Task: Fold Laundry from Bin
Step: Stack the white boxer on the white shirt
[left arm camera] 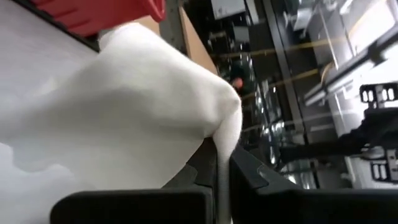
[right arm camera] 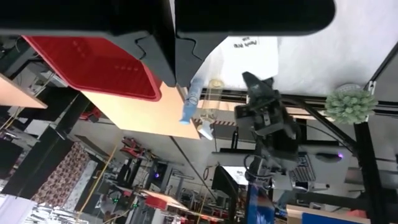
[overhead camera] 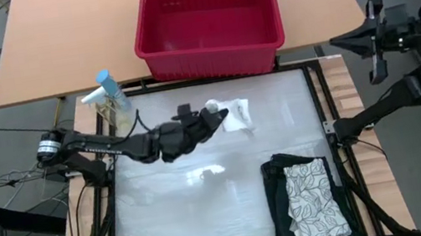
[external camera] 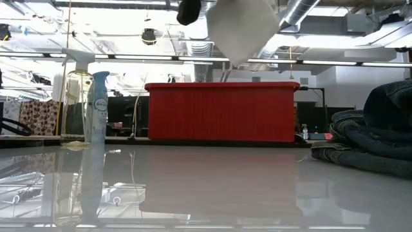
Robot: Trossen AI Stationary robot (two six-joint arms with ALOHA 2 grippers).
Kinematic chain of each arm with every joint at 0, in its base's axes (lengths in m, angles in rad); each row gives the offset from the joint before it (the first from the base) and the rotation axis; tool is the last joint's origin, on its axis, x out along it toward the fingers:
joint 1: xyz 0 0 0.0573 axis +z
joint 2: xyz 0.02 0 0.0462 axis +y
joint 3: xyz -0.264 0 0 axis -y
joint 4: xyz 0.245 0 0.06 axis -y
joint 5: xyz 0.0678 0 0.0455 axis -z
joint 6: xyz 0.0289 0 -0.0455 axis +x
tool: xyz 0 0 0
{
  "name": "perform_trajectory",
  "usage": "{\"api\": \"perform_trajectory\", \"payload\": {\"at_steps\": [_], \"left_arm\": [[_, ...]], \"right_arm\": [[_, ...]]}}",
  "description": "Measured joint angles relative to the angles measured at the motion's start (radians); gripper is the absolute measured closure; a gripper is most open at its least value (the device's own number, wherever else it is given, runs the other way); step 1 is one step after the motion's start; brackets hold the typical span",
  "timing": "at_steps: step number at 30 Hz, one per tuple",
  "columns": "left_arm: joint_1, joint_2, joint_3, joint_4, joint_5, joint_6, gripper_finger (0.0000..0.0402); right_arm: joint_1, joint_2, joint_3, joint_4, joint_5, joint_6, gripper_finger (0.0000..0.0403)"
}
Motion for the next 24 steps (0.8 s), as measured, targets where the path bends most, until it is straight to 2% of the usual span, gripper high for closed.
{"api": "perform_trajectory", "payload": {"at_steps": [9, 11, 19, 24], "left_arm": [[-0.134, 0.024, 0.005, 0.058, -0.265, -0.055, 0.0401], [-0.148, 0.063, 0.032, 0.105, -0.281, -0.034, 0.0401], [-0.152, 0.360, 0.384, 0.110, -0.245, -0.018, 0.0401], [-0.152, 0.592, 0.693, 0.110, -0.268, -0.016, 0.0401]], "right_arm": [[0.000, -0.006, 0.000, 0.000, -0.001, 0.005, 0.0383], [0.000, -0.008, 0.000, 0.000, -0.001, 0.025, 0.0383], [0.000, -0.031, 0.000, -0.035, -0.004, 0.092, 0.0383], [0.000, -0.055, -0.001, -0.067, -0.005, 0.095, 0.0382]]}}
